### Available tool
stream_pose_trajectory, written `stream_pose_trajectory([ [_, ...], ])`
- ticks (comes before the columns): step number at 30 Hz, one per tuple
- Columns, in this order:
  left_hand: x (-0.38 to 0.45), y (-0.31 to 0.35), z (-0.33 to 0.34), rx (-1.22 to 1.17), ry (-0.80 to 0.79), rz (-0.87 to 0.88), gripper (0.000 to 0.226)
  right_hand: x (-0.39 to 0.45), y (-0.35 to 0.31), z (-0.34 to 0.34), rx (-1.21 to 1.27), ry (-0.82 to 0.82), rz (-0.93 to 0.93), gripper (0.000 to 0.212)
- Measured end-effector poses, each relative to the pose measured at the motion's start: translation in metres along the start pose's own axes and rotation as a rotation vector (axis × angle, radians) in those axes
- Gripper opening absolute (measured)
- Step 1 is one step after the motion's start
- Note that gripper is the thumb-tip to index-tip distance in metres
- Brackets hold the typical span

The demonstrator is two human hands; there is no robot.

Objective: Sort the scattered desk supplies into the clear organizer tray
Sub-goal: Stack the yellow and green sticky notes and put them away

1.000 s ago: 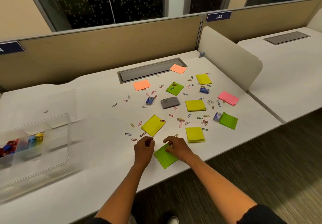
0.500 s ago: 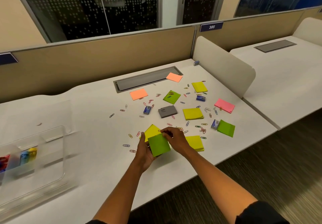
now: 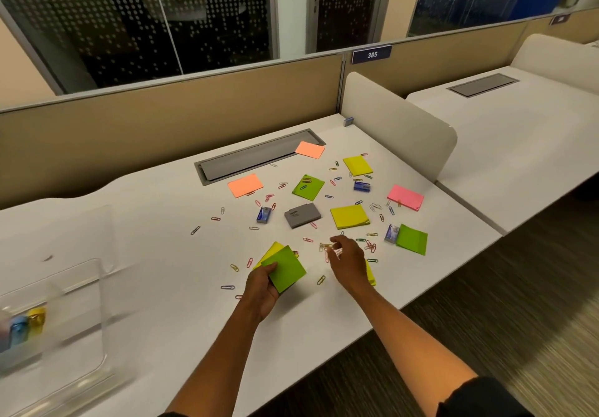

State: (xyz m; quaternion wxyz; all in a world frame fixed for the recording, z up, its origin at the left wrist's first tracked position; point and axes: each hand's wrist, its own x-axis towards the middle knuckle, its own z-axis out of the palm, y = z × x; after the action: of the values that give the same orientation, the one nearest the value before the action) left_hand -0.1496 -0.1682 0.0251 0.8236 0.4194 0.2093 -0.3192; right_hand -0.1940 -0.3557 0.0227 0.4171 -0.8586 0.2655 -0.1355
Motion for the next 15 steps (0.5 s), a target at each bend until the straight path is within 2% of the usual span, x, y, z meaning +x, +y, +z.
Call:
stream_pose_trajectory([
  [6,0.003,-0.004,0.005,0.032,0.038,-0.008,0.042,-0.020,0.039,-0.020,-0.377,0.108,0.293,0.048],
  [10,0.001,-0.008,0.007,0.048,0.029,-0.015,0.040,-0.028,0.047,-0.020,-0.410,0.018,0.400,0.068],
  [15,0.000,-0.012,0.004,0.083,0.028,-0.044,0.036,-0.031,0.049,-0.013,-0.413,0.009,0.409,0.071],
])
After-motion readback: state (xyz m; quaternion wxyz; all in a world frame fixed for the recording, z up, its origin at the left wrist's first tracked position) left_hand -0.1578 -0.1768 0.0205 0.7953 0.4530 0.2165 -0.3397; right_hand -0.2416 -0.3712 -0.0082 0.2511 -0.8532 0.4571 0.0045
